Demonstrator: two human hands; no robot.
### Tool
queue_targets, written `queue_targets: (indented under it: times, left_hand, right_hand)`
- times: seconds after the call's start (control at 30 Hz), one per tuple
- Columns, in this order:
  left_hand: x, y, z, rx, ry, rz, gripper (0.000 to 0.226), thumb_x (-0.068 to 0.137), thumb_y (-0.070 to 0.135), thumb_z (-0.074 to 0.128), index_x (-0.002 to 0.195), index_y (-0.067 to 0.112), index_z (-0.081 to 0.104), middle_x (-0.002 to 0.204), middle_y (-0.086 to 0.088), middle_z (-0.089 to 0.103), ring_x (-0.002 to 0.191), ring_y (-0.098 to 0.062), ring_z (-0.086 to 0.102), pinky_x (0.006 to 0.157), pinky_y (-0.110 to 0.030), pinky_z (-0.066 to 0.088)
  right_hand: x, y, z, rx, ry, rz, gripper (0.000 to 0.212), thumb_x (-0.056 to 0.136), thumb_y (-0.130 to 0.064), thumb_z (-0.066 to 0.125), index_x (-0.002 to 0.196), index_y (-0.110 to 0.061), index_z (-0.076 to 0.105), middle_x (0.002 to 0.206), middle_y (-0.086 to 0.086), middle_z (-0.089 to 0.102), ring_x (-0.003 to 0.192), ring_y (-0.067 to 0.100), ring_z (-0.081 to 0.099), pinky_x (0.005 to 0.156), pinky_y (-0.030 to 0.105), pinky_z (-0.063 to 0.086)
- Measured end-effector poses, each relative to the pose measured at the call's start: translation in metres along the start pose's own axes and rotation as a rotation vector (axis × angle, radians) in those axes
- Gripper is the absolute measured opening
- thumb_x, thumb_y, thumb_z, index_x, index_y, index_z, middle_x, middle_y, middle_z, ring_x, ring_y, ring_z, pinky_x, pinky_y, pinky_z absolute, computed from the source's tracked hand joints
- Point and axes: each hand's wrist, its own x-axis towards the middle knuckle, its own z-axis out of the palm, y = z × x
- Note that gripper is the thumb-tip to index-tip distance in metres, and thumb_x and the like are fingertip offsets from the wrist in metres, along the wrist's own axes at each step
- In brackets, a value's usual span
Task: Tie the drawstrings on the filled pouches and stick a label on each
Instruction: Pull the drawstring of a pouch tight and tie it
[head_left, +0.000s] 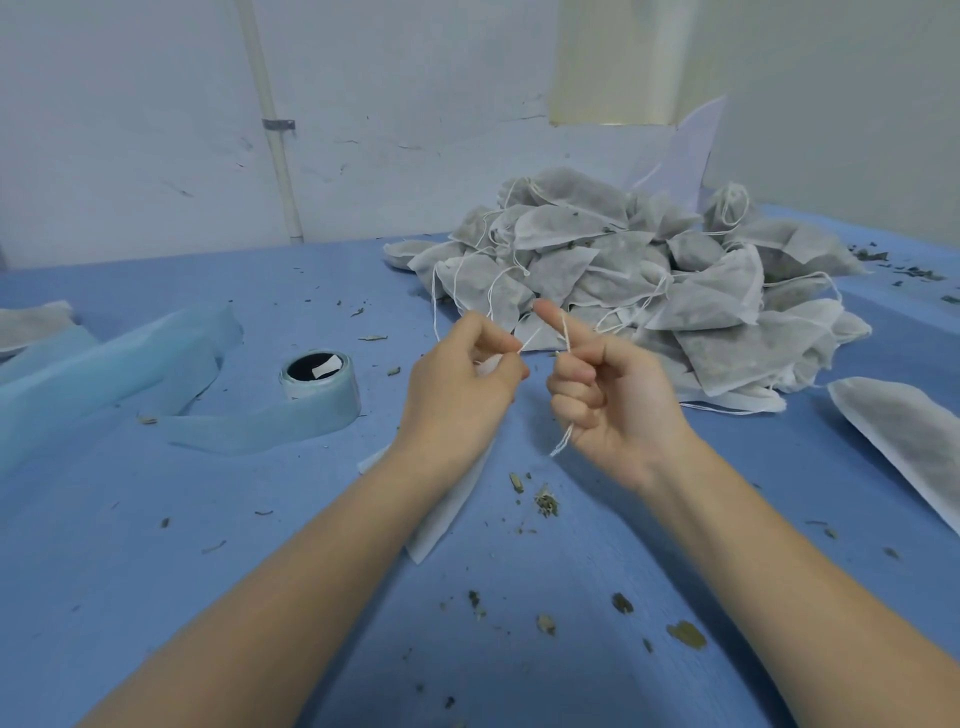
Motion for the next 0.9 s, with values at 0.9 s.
queue_targets:
  times: [0.9]
  left_hand:
    - [0.006, -0.011, 0.000, 0.020, 0.094, -0.080, 0.027, 0.090, 0.022, 0.057, 0.064, 0.024, 0.066, 0.054, 0.018, 0.062, 0.063, 0.000, 0.056, 0.071, -0.024, 0.043]
  right_hand:
    - [0.000, 0.021, 0.004, -1.305, 0.115, -0.494, 0.026, 0.085, -0.003, 0.051, 0.102, -0.020, 0.041, 0.056, -0.009, 0.050, 0.051, 0.000, 0.047, 0.058, 0.012, 0.038]
